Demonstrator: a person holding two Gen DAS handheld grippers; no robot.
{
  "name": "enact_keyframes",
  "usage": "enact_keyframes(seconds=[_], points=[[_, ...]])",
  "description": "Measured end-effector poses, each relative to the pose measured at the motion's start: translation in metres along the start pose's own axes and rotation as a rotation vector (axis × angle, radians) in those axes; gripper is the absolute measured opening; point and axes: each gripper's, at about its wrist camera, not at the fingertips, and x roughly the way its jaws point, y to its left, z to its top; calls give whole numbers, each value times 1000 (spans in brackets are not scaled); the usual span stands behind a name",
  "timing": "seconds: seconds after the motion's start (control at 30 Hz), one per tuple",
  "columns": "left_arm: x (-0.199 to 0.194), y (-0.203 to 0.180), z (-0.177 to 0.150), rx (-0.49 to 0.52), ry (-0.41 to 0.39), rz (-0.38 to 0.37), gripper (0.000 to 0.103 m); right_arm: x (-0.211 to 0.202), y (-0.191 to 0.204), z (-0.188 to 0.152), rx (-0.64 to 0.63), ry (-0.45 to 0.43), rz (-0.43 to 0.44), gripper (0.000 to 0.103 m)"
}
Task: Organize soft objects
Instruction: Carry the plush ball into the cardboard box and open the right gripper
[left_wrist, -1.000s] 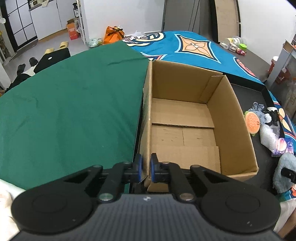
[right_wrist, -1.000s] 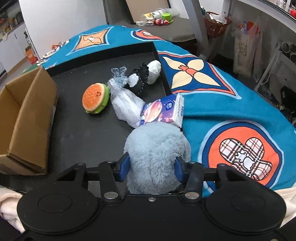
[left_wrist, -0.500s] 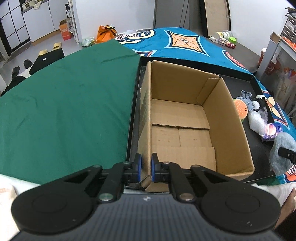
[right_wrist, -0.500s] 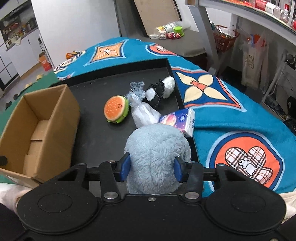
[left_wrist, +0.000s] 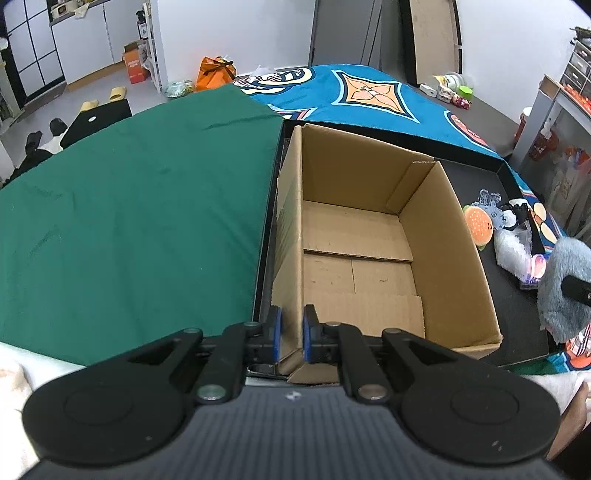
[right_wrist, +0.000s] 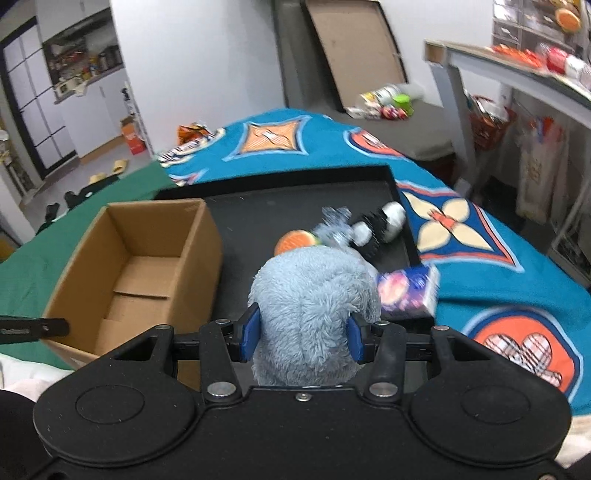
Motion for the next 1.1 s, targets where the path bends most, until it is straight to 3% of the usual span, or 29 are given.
enact_keyframes(seconds=[0.5, 1.1], points=[[3, 14, -2, -58, -12, -29, 10, -12, 60, 31, -112, -73, 78, 45], [7, 27, -5, -93, -25, -76, 11, 2, 135, 38, -241, -66, 178, 46]])
